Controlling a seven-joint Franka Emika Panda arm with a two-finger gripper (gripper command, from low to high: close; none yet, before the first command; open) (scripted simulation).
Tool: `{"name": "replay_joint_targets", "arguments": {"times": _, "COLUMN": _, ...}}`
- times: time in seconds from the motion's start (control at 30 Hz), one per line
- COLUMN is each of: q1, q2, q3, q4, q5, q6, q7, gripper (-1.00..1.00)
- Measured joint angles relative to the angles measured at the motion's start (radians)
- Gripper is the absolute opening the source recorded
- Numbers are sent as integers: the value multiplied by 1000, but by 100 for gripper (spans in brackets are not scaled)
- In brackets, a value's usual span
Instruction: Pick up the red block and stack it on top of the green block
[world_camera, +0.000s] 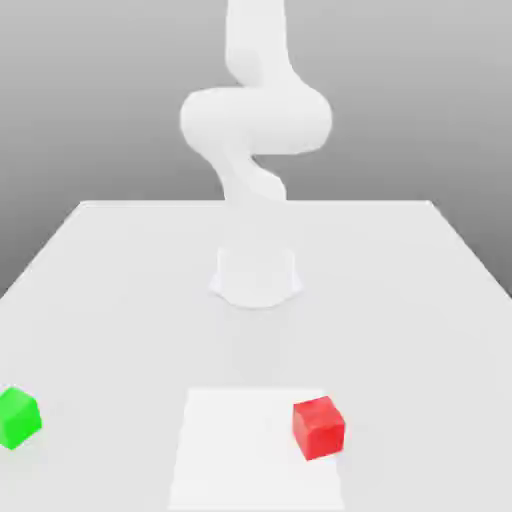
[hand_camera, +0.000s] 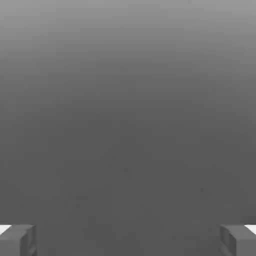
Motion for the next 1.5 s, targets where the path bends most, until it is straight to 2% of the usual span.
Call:
{"name": "replay_joint_targets", "arguments": {"times": 0.67, "q1": 106, "q2": 732, "q3": 62, "q4": -337, "q5": -10, "q6": 391, "q7": -117, "gripper": 0}}
{"name": "replay_joint_targets", "arguments": {"times": 0.87, "q1": 123, "q2": 950, "q3": 40, "q4": -330, "q5": -47, "q6": 564, "q7": -97, "gripper": 0}}
{"name": "replay_joint_targets", "arguments": {"times": 0.9, "q1": 128, "q2": 980, "q3": 34, "q4": -325, "q5": -52, "q6": 589, "q7": -93, "gripper": -100}}
{"name": "replay_joint_targets", "arguments": {"times": 1.13, "q1": 127, "q2": 985, "q3": 35, "q4": -325, "q5": -56, "q6": 593, "q7": -90, "gripper": -100}}
{"name": "replay_joint_targets", "arguments": {"times": 1.33, "q1": 109, "q2": 802, "q3": 47, "q4": -348, "q5": -14, "q6": 433, "q7": -116, "gripper": -100}}
{"name": "replay_joint_targets", "arguments": {"times": 1.5, "q1": -79, "q2": 810, "q3": -82, "q4": -260, "q5": 31, "q6": 348, "q7": -25, "gripper": -100}}
